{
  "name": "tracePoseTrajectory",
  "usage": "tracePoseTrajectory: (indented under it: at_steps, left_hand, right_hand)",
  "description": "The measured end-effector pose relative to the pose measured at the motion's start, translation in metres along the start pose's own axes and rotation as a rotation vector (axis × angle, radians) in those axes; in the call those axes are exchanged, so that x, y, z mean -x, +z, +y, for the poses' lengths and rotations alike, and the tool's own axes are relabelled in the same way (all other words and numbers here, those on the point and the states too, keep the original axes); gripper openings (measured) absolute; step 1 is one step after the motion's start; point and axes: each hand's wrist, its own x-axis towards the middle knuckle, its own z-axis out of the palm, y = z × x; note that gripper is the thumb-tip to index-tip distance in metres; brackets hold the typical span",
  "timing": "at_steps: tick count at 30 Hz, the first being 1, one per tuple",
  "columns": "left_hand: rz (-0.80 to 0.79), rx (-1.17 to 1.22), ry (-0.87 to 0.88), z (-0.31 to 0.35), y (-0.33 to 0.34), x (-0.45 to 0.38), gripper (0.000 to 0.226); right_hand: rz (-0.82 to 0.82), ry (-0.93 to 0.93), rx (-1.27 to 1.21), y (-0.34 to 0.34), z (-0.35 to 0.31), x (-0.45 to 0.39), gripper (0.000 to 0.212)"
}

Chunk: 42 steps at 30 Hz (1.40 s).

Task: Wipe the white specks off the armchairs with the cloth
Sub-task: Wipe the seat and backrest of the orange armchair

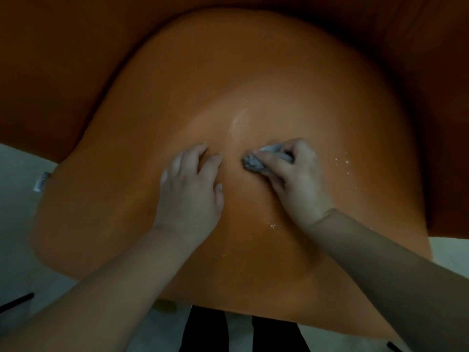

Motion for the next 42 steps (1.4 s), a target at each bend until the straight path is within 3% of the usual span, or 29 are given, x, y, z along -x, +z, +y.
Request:
tracePoseTrajectory:
  at_steps: [4,7,12,18,22,25,30,35,42]
  left_hand:
    - [-0.012,0.007,0.045,0.016,0.003,-0.011,0.052]
    - [-0.010,0.019,0.068,0.028,0.007,-0.019,0.052]
    - [-0.022,0.009,0.128,0.050,0.012,-0.028,0.052]
    - [-0.031,-0.003,0.137,0.066,0.018,-0.044,0.054]
    - [-0.054,-0.022,0.125,0.076,0.019,-0.053,0.055]
    - [-0.047,-0.018,0.119,0.082,0.020,-0.062,0.055]
    - [-0.007,-0.011,0.126,0.093,0.024,-0.079,0.054]
    - [-0.002,-0.003,0.116,0.103,0.026,-0.093,0.055]
    - [0.024,-0.014,0.143,0.104,0.028,-0.103,0.052]
  right_hand:
    - [0.136,0.381,0.061,-0.028,0.051,-0.005,0.028]
    - [0.105,0.418,0.019,-0.029,0.040,0.011,0.031]
    - [0.022,0.238,0.046,-0.038,0.029,0.041,0.034]
    - [0.224,0.521,0.058,-0.050,0.069,0.022,0.034]
    - [0.127,0.426,0.027,-0.046,0.033,0.067,0.035]
    - [0.102,0.392,0.021,-0.055,0.053,0.060,0.032]
    - [0.272,0.733,-0.009,-0.058,0.105,0.008,0.037]
    - [0.242,0.652,-0.050,-0.053,0.076,0.034,0.037]
    - [0.306,0.790,-0.052,-0.056,0.138,-0.045,0.036]
